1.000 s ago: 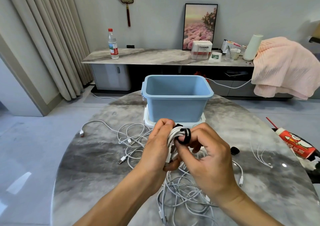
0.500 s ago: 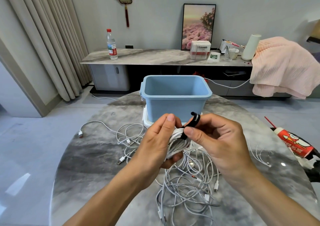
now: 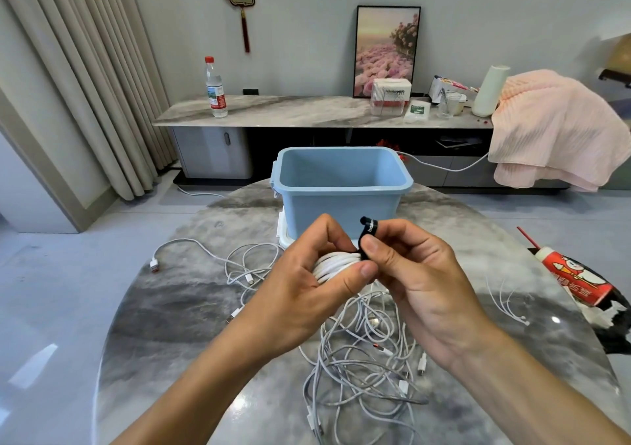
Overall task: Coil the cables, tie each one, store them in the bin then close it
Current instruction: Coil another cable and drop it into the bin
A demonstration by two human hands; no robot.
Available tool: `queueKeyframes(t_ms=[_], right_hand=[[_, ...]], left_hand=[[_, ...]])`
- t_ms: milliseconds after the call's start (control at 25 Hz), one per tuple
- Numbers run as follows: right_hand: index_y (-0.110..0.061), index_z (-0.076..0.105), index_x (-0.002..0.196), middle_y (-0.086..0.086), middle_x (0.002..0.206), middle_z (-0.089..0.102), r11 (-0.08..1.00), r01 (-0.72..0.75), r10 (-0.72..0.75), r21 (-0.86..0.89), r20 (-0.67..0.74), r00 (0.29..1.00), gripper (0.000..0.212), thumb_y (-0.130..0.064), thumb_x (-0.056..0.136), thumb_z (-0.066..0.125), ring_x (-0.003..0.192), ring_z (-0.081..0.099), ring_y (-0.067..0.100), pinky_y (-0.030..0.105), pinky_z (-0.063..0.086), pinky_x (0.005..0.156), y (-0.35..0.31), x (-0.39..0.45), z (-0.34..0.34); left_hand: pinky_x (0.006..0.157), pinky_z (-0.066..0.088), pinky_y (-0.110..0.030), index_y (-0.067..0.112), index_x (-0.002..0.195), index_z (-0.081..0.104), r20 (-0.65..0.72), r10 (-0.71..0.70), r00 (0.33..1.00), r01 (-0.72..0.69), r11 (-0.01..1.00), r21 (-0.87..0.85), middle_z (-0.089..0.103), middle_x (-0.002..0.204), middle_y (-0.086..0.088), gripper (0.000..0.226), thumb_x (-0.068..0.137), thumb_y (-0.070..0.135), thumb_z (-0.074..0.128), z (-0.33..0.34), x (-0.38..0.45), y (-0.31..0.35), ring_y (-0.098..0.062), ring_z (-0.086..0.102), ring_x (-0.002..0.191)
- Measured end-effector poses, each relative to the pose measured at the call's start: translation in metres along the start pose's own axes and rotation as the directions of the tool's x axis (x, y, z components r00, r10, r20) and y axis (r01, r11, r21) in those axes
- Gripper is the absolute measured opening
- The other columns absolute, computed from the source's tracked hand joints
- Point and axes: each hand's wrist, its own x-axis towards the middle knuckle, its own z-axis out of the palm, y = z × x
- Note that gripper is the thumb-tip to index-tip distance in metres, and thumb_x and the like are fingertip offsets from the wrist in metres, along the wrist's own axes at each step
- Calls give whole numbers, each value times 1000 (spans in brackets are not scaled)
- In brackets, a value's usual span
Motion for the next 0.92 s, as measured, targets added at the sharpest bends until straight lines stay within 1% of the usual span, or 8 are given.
queueKeyframes(t_ms=[160,280,400,520,600,800,840,920], right_hand=[[-20,75,76,6,87,69,971,-238,238,0,68,969,11,-19,67,80,87,55,22,34,39,77,-1,1,-3],[-19,69,82,6,87,68,955,-293,296,-52,71,952,18,-13,72,81,79,56,19,34,38,71,-6,3,-9],[-17,58,87,3,79,68,961,-266,271,-72,74,960,22,-15,72,74,67,57,16,32,41,64,-7,5,-12],[-13,70,83,5,78,67,967,-180,199,-183,93,976,15,-22,72,73,69,59,16,26,48,62,-7,5,-11],[-13,76,82,9,82,70,958,-103,135,-269,103,986,18,-27,72,73,75,61,17,27,52,65,-7,5,-12],[-11,77,91,10,96,75,926,-1,64,-378,156,986,25,-32,80,69,90,65,22,42,51,83,1,8,-18],[-13,77,91,5,95,75,915,24,57,-403,189,980,23,-32,83,67,89,65,18,39,51,82,1,9,-18],[-13,77,95,-5,89,72,899,77,50,-430,277,960,24,-29,89,60,83,64,6,22,50,73,-2,8,-18]], left_hand=[[47,40,-31,13,90,47,1,46,999,-46,998,45,56,69,5,28,88,26,71,-1,0,-2,-11,46,55],[53,42,-17,5,94,46,27,54,998,-56,995,82,60,73,10,27,88,19,69,0,-1,-4,-2,51,57],[53,41,-15,8,95,40,28,28,999,-29,999,43,63,74,10,30,85,19,67,1,0,-3,-2,52,55],[51,42,-16,15,98,37,-11,-2,1000,2,1000,-7,66,74,3,36,81,20,69,2,0,-2,-4,53,54],[50,42,-16,16,101,36,-32,-19,999,18,1000,-10,67,72,2,40,80,20,70,3,0,-1,-4,53,52],[51,43,-21,25,108,36,-70,-46,997,47,999,13,69,75,-2,52,80,31,79,1,1,-4,-10,55,54],[51,44,-20,25,108,36,-62,-48,997,48,999,11,69,74,-1,52,80,30,79,1,1,-2,-10,56,53],[51,43,-17,20,108,34,-42,-53,998,52,999,-11,68,70,5,51,82,24,77,2,1,0,-5,56,51]])
